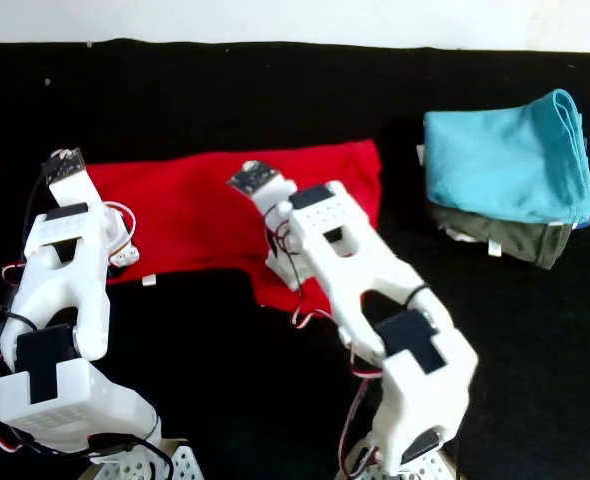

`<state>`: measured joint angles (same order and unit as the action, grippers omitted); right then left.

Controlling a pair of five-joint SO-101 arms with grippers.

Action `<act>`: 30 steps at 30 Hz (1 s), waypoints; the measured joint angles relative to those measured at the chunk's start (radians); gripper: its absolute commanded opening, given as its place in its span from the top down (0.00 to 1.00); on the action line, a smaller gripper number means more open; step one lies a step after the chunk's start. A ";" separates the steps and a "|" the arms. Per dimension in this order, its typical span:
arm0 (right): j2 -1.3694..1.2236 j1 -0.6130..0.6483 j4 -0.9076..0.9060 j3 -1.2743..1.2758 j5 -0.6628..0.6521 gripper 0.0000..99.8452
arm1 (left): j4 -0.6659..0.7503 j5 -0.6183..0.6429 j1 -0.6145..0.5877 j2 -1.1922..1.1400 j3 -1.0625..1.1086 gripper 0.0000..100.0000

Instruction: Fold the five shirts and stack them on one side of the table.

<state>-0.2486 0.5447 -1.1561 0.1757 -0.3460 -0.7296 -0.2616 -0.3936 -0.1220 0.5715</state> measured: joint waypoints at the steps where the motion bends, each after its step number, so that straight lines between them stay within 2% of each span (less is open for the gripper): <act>1: 0.035 0.000 -0.014 0.000 -0.003 0.99 | 0.000 0.000 0.000 0.000 0.000 0.99; 8: 0.227 0.044 -0.140 0.000 -0.006 0.99 | 0.000 0.000 0.000 0.000 0.000 0.99; 16: 0.143 0.104 -0.150 0.006 -0.009 0.99 | 0.000 0.000 0.000 0.000 0.000 0.99; 23: 0.081 0.107 -0.192 -0.038 -0.009 0.78 | 0.000 0.000 0.000 0.000 0.000 0.99; 26: 0.101 0.117 -0.253 -0.071 -0.009 0.77 | 0.000 0.000 0.000 0.000 0.000 0.99; 30: 0.120 0.130 -0.278 -0.049 -0.084 0.77 | 0.000 0.000 0.000 0.000 0.000 0.99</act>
<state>-0.1289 0.6751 -1.4339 0.1266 -0.4304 -0.7296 -0.2616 -0.3936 -0.1220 0.5715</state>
